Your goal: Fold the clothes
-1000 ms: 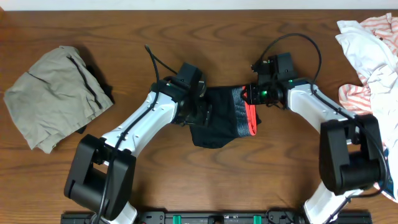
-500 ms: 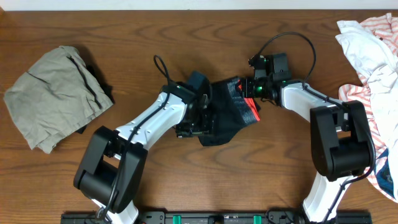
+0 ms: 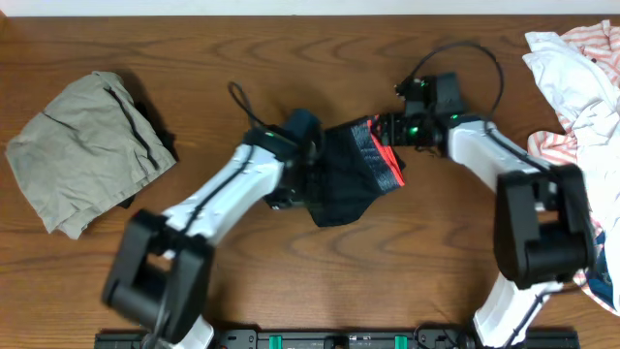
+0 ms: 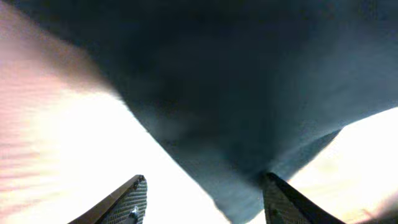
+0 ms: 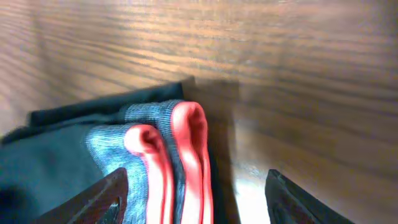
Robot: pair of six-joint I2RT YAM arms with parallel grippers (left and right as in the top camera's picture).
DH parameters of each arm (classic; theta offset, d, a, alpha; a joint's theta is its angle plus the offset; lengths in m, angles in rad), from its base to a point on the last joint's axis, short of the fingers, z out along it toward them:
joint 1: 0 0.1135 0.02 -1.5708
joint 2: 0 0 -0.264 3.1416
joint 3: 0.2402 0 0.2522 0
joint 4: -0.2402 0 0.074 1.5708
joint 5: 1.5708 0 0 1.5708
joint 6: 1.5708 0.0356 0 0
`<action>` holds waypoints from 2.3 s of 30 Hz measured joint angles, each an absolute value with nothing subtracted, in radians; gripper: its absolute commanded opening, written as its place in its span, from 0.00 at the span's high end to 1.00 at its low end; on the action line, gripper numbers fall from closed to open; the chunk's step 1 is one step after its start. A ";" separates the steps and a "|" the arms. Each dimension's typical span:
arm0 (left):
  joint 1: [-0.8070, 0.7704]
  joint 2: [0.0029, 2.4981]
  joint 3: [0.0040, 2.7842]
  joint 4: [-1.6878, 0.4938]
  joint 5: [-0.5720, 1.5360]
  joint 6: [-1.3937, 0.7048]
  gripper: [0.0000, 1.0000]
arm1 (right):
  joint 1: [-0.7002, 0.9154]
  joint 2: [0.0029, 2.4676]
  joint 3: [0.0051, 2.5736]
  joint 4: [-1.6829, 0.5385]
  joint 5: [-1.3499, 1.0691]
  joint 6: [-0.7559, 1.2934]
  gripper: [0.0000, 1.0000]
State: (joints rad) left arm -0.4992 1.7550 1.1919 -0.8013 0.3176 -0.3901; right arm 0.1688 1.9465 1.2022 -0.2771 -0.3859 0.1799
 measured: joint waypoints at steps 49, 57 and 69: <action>-0.259 1.988 1.238 -0.671 0.536 -0.265 0.66 | 0.493 2.004 1.309 -0.882 -0.332 0.035 0.36; -0.259 1.990 1.235 -0.725 0.532 -0.277 0.68 | 0.422 1.997 1.314 -0.771 -0.184 -0.040 0.26; -0.259 1.991 1.234 -0.688 0.544 -0.288 0.70 | 0.365 1.998 1.319 -0.784 -0.088 -0.155 0.23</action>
